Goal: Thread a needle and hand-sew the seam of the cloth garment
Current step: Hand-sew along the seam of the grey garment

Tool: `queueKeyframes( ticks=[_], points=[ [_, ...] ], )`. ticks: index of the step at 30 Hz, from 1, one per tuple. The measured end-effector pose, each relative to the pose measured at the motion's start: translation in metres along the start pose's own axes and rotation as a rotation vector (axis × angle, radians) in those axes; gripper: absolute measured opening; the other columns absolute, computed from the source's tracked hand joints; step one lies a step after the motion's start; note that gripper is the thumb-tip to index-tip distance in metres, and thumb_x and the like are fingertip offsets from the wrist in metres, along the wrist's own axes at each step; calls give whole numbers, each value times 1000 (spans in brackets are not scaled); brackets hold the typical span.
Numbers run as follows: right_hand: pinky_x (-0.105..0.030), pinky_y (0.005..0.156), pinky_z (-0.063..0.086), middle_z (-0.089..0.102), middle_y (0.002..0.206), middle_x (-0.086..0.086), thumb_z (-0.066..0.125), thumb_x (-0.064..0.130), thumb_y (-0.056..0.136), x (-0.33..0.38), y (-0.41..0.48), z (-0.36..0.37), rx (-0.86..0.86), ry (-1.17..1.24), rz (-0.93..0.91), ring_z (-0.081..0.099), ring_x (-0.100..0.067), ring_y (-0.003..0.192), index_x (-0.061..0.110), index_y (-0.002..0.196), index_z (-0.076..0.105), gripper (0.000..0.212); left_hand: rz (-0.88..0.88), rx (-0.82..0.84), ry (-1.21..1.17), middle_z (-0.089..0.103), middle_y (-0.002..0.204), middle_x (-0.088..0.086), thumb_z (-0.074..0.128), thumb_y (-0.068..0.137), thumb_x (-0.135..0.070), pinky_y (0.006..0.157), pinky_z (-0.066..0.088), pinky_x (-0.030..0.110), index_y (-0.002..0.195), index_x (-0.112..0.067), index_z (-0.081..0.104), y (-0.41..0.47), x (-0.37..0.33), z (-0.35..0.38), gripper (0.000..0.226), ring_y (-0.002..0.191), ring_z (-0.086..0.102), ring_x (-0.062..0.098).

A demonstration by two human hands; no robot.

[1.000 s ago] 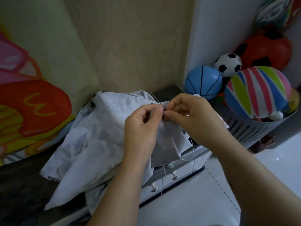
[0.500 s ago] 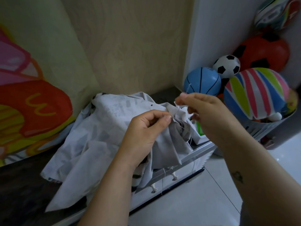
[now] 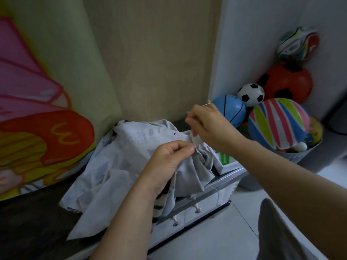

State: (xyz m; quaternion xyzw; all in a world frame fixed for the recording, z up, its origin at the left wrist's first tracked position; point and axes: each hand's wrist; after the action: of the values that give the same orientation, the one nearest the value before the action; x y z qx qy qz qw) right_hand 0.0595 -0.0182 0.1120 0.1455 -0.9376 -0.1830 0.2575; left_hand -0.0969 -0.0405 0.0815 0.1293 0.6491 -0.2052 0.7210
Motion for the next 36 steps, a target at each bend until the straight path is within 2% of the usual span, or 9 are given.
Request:
queueKeyframes(
  ticks=[3,6,11,13,17,20,28,33,36],
  points=[
    [-47,114,15,54,68,-5,50,18,96,-18,6,-4,-25,-366,-190,45,-17,66,8,84,54,15,-24,28,26,70,76,-5,59,90,-12,83,45,28,68,-26,75,-5,-15,0,31,80,62,9],
    [-52,109,25,48,55,-2,54,16,93,-28,14,-12,-73,-515,-260,44,-21,49,9,80,51,15,-38,39,35,70,74,-4,58,91,-10,79,46,26,65,-25,74,-8,-25,-3,34,76,62,8],
    [-49,114,9,54,68,-1,30,21,101,-33,19,-35,182,-805,49,53,-23,67,14,98,41,14,-48,51,29,69,72,-1,57,91,-6,74,49,23,62,-21,72,-14,-37,-4,36,72,62,10],
    [-48,112,18,55,72,-1,32,21,100,-29,20,-37,182,-678,178,49,-22,69,16,93,41,12,-44,53,39,69,73,0,57,91,-6,75,49,23,63,-21,73,-16,-39,-4,36,73,62,10],
    [-21,69,42,63,80,6,55,28,93,-1,16,-48,269,118,396,58,-13,80,18,83,63,17,-30,51,67,69,74,-1,57,91,-7,76,48,22,63,-23,72,-18,-40,-4,36,75,61,9],
    [-11,77,44,71,92,9,63,26,89,19,1,-62,547,420,357,64,-2,90,21,85,68,8,-33,56,62,69,75,-1,57,91,-7,78,48,24,63,-23,73,-19,-40,-4,36,77,62,9],
    [-12,78,49,71,90,-1,69,11,81,18,-10,-66,635,560,383,65,-8,89,16,77,67,7,-20,51,85,70,79,0,59,91,-10,85,46,31,67,-25,75,-20,-38,-6,32,84,61,14],
    [-15,77,52,73,88,-1,72,16,79,18,-7,-68,515,500,387,67,-9,84,15,81,69,4,-20,44,89,70,76,-2,58,91,-11,83,46,29,64,-26,74,-20,-40,-7,35,81,61,12],
    [-14,64,53,70,83,-9,70,13,81,17,-1,-68,264,617,501,64,-10,68,5,86,66,9,-24,35,73,70,76,-1,58,91,-8,84,47,29,64,-25,74,-19,-41,-6,36,80,62,12]
  ],
)
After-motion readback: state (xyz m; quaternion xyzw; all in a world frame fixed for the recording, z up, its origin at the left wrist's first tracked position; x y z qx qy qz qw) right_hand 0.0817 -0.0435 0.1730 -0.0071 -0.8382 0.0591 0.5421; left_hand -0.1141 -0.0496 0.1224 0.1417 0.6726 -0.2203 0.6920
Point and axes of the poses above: each hand's wrist, its own y-axis towards the middle knuckle, its own z-axis out of the palm, x = y × z
